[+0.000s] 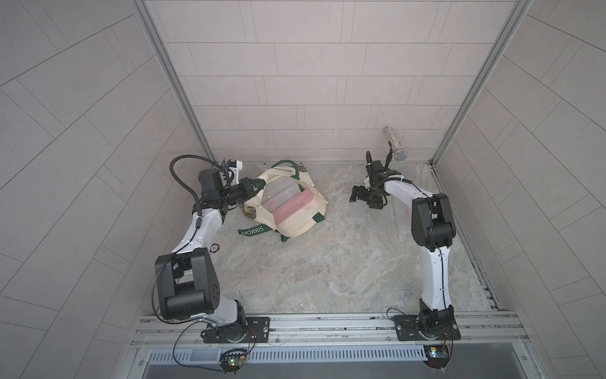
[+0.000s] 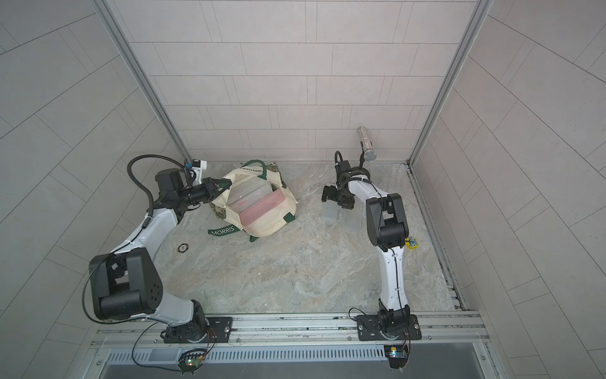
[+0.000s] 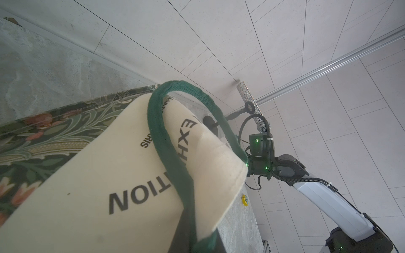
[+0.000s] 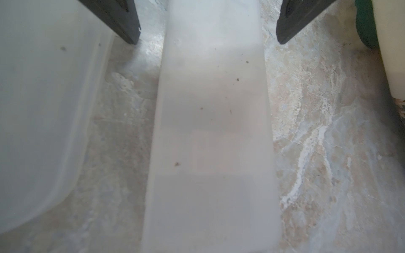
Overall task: Take out the pencil case from the canvas bag
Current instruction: Place the pencil case at the center of the board.
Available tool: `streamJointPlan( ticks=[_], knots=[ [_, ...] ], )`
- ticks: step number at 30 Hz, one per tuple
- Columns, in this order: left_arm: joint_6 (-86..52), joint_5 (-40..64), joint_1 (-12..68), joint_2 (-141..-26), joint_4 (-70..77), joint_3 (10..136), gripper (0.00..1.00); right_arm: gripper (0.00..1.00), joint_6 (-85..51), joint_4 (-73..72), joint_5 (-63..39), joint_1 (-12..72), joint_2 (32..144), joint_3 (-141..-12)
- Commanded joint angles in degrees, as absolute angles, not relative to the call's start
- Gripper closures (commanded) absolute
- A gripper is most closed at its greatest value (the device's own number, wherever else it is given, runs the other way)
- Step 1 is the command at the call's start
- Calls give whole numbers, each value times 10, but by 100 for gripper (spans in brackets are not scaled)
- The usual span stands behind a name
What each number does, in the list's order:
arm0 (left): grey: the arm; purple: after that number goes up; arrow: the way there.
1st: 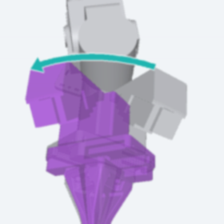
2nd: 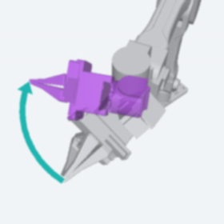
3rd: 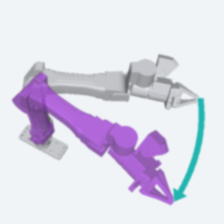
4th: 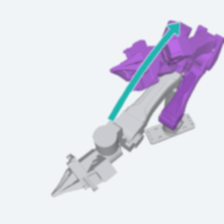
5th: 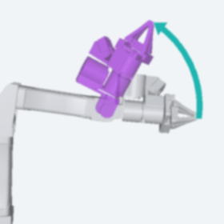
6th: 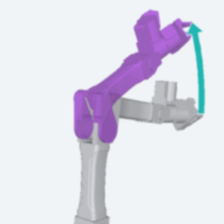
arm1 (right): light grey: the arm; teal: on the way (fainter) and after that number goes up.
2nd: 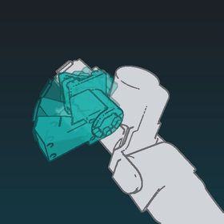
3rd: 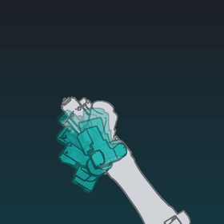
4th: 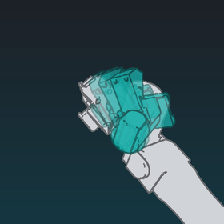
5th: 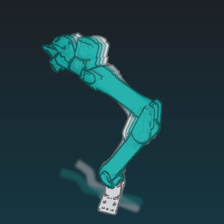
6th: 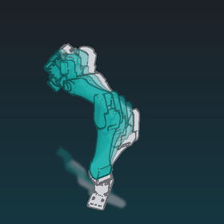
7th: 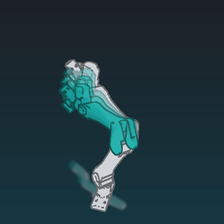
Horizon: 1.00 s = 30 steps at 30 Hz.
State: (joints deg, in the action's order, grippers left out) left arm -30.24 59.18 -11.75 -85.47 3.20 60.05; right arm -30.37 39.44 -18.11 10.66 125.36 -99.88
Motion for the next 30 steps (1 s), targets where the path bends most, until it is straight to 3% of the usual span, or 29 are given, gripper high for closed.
streamJointPlan(
  ticks=[1,21,30],
  knots=[
    [-301,608,-118,-833,65,599,100,0,-315,404,-147,118,1215,-994],
    [-302,611,-118,-832,65,598,100,2,-375,395,55,192,1198,-961],
    [-305,612,-118,-837,69,598,100,11,-375,389,31,193,1223,-968]
  ],
)
